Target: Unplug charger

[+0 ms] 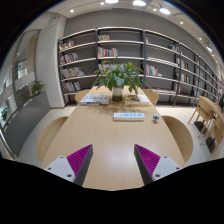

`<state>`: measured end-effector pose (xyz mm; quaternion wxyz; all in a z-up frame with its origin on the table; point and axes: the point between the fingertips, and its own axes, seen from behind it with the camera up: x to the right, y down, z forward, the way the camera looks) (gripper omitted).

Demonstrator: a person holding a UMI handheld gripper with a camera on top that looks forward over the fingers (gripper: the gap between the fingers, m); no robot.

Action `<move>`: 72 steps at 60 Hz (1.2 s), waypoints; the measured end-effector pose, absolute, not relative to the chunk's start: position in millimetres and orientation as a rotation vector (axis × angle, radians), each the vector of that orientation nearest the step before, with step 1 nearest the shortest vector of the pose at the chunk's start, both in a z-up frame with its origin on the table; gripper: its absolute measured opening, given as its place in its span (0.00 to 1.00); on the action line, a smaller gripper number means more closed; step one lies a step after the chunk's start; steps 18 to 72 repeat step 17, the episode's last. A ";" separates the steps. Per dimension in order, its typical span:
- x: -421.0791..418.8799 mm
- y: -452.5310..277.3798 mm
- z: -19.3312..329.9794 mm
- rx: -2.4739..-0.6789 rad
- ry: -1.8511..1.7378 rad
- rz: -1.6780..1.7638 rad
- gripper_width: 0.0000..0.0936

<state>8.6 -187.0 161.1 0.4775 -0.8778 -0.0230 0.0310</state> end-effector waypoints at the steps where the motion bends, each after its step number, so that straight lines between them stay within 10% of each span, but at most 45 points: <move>1: 8.2 -189.4 160.5 -2.146 -0.056 0.077 0.89; 72: 10.2 -203.3 158.2 -2.162 -0.082 0.060 0.89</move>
